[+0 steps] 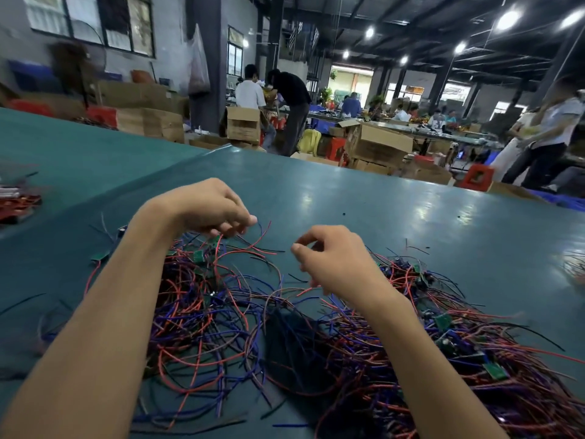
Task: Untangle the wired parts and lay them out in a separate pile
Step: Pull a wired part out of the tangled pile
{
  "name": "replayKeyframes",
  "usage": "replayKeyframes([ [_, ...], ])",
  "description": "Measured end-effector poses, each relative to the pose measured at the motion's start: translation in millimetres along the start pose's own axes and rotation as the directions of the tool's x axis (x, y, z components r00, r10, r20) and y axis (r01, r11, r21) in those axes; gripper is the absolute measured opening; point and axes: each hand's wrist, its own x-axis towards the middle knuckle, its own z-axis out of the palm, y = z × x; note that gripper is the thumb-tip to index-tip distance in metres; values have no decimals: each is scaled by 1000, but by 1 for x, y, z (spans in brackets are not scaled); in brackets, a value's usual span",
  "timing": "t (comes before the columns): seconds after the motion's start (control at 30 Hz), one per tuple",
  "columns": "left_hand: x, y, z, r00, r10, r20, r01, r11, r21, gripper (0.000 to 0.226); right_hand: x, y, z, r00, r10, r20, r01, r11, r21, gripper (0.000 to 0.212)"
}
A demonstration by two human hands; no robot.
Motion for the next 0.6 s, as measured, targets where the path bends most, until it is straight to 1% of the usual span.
replayKeyframes([
  [0.07, -6, 10, 0, 999, 19, 36, -18, 999, -45, 19, 1, 3, -2, 999, -13, -29, 16, 997, 81, 15],
  [0.13, -13, 20, -1, 998, 47, 33, -44, 996, -73, 16, 2, 5, -3, 999, -31, -31, 35, 991, 130, 25],
  [0.27, -23, 41, -2, 994, 113, -3, -113, 986, -120, 28, 0, 2, 1, 994, -88, 60, 77, 984, 162, 44],
  [0.37, -29, 52, 1, 989, 151, 10, -148, 979, -138, 35, -2, -1, 10, 987, -135, 84, 114, 971, 211, 50],
  [0.43, -31, 58, 5, 981, 191, 22, -185, 967, -173, 36, -3, -3, 18, 982, -166, 86, 143, 963, 230, 50],
  [0.5, -33, 65, 8, 970, 237, 51, -221, 951, -217, 37, -3, -4, 24, 977, -199, 69, 173, 945, 278, 44],
  [0.6, -35, 74, 17, 948, 294, 124, -256, 932, -254, 32, -3, -8, 28, 979, -201, -18, 190, 886, 422, 25],
])
